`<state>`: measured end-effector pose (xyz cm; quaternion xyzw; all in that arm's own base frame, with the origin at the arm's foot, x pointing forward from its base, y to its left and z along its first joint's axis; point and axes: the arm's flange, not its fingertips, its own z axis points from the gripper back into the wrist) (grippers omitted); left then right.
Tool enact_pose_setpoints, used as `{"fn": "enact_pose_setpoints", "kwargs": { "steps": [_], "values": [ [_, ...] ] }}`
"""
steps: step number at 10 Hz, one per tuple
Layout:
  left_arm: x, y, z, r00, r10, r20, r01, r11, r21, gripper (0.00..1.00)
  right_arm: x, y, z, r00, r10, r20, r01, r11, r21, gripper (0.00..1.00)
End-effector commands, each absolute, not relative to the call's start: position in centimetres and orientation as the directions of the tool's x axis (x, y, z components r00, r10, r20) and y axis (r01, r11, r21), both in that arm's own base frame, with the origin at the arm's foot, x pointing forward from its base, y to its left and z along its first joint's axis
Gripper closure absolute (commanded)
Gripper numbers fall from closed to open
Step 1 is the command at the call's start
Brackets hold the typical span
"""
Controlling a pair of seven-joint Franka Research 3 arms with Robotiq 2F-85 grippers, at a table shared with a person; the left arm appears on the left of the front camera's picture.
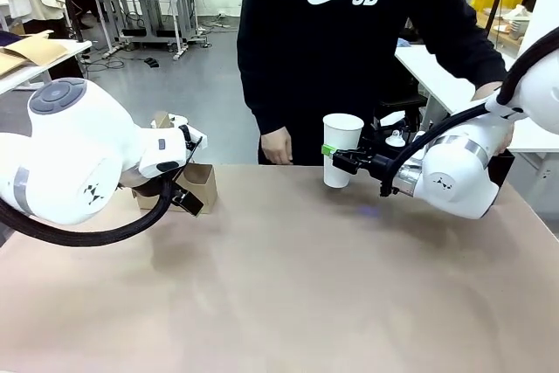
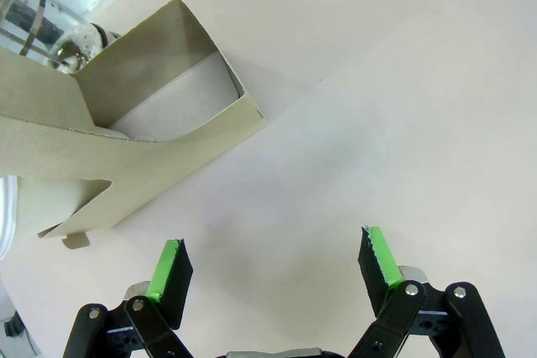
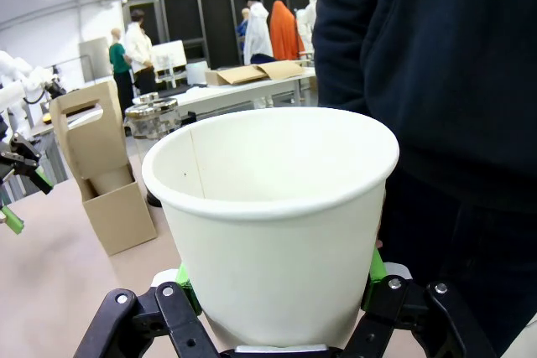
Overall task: Pour a drink into a cup and package it in a carrier.
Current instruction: When a person places the Paper Cup Lid on the 600 ml Paper Cup , lift the 600 ml Paper Cup.
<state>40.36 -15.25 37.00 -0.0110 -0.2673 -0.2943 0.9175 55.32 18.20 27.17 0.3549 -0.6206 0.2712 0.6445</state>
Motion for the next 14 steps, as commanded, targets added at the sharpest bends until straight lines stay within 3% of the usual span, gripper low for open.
{"fn": "enact_pose_setpoints", "kwargs": {
  "steps": [1,14],
  "values": [
    [40.36,-15.18,37.02,0.684,-0.533,0.498,0.546,0.827,0.135,0.00,55.08,18.37,27.89,0.073,-0.096,0.993,-0.792,0.600,0.117,0.20],
    [40.36,-15.18,37.02,0.684,-0.533,0.498,0.546,0.827,0.135,0.00,55.08,18.37,27.89,0.073,-0.096,0.993,-0.792,0.600,0.117,0.20]
  ]
}}
